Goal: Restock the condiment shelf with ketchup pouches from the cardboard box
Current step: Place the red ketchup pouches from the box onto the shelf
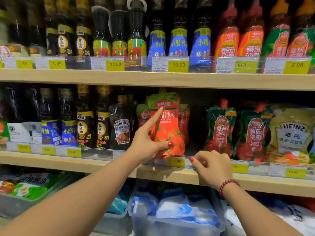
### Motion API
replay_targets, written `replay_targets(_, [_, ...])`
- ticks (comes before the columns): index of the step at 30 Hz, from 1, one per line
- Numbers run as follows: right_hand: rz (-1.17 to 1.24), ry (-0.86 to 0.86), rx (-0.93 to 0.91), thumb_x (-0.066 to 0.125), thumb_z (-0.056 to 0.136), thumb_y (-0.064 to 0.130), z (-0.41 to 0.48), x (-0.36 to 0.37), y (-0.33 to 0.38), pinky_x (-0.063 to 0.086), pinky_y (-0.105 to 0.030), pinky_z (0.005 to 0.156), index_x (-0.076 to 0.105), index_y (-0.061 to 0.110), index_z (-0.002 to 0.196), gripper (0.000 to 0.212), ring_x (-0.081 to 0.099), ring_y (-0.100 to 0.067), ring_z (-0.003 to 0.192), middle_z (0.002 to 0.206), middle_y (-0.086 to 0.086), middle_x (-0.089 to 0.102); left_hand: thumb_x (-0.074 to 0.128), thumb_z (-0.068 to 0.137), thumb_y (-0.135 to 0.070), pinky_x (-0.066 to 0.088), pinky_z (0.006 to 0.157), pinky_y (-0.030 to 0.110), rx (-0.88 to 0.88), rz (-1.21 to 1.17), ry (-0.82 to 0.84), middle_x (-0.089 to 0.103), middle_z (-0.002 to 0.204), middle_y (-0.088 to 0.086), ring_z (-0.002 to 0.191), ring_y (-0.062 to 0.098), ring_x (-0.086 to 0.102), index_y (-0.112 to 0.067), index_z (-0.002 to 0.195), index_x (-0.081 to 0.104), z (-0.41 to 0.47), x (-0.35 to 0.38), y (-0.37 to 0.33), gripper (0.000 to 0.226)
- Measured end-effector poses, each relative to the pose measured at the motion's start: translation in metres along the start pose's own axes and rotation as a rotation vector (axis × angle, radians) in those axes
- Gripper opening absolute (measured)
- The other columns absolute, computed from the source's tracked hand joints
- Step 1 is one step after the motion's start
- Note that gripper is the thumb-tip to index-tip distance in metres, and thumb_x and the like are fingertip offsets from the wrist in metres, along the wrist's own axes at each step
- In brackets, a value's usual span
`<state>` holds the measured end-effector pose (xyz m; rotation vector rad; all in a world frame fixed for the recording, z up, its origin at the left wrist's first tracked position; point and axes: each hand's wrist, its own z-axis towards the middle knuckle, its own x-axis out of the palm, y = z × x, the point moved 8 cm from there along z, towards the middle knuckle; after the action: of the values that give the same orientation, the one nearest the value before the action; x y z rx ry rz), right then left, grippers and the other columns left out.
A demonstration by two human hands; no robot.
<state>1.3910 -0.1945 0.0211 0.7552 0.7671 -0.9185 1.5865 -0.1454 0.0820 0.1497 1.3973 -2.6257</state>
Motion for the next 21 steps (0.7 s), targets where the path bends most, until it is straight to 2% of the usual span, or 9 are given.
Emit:
replay_targets(2, [-0.003,-0.092,-0.026,0.05,0.085,0.052,-0.001,0.001,-0.002,0.021,-0.03,0.066,0.057,0.037,0.071,0.021,0.047,-0.006,0.068,0.064,0.018,0.057,0.078,0.068,0.007,0.058,0.072,0.032,-0.001,-0.021,-0.023,0.051,0.132,-0.004,0.104,0.013,0.065,-0.067,0.119,0.041,0.012,0.0,0.006,0.097])
replay_targets(5, [-0.003,-0.182,-0.069,0.052,0.083,0.051,-0.005,0.0,-0.002,0.019,-0.03,0.062,0.057,0.036,0.069,0.021,0.043,-0.005,0.063,0.058,0.017,0.053,0.081,0.066,0.003,0.053,0.071,0.016,0.036,0.045,-0.066,0.051,0.126,-0.017,0.1,-0.007,0.06,-0.06,0.12,0.037,0.027,0.003,0.015,0.094])
replay_targets(7, [-0.001,-0.215,-0.073,0.054,0.083,0.049,-0.006,-0.001,-0.001,0.021,-0.029,0.062,0.055,0.036,0.068,0.02,0.042,-0.005,0.062,0.057,0.017,0.051,0.082,0.066,-0.001,0.054,0.078,0.019,0.049,0.116,-0.056,0.054,0.12,-0.022,0.1,-0.006,0.061,-0.053,0.13,0.034,0.036,0.01,0.021,0.096])
replay_targets(9, [-0.007,-0.232,-0.076,0.054,0.083,0.049,-0.007,-0.001,0.0,0.022,-0.029,0.063,0.054,0.036,0.068,0.02,0.042,-0.005,0.062,0.057,0.017,0.049,0.081,0.068,-0.003,0.054,0.084,0.027,0.045,0.178,-0.022,0.055,0.118,-0.025,0.101,-0.001,0.062,-0.056,0.13,0.033,0.04,0.018,0.027,0.095])
replay_targets(12, [-0.003,-0.242,-0.072,0.053,0.084,0.05,-0.008,-0.001,0.0,0.022,-0.028,0.063,0.052,0.037,0.067,0.021,0.041,-0.004,0.063,0.057,0.019,0.047,0.078,0.071,-0.002,0.056,0.081,0.026,0.047,0.218,0.066,0.046,0.123,-0.032,0.1,-0.005,0.061,-0.063,0.131,0.03,0.04,0.033,0.039,0.098])
replay_targets(15, [-0.015,-0.253,-0.07,0.053,0.083,0.05,-0.009,0.0,0.002,0.023,-0.028,0.063,0.051,0.036,0.066,0.022,0.04,-0.003,0.062,0.057,0.019,0.046,0.077,0.073,-0.002,0.056,0.081,0.025,0.04,0.278,0.134,0.044,0.136,-0.022,0.109,-0.001,0.058,-0.065,0.131,0.027,0.04,0.039,0.053,0.1])
replay_targets(18, [-0.013,-0.25,-0.063,0.053,0.083,0.05,-0.01,-0.001,0.002,0.023,-0.028,0.063,0.052,0.036,0.066,0.022,0.041,-0.004,0.062,0.056,0.019,0.045,0.076,0.075,-0.008,0.055,0.081,0.023,-0.026,0.395,0.203,0.06,0.122,-0.012,0.098,-0.002,0.062,-0.062,0.133,0.022,0.041,0.042,0.062,0.096])
replay_targets(21, [0.008,-0.247,-0.049,0.055,0.083,0.049,-0.011,-0.003,0.002,0.023,-0.028,0.064,0.051,0.038,0.066,0.021,0.04,-0.003,0.062,0.056,0.02,0.045,0.078,0.074,-0.014,0.056,0.083,0.029,-0.041,0.497,0.196,0.061,0.115,-0.012,0.095,0.003,0.064,-0.069,0.132,0.009,0.04,0.04,0.062,0.105])
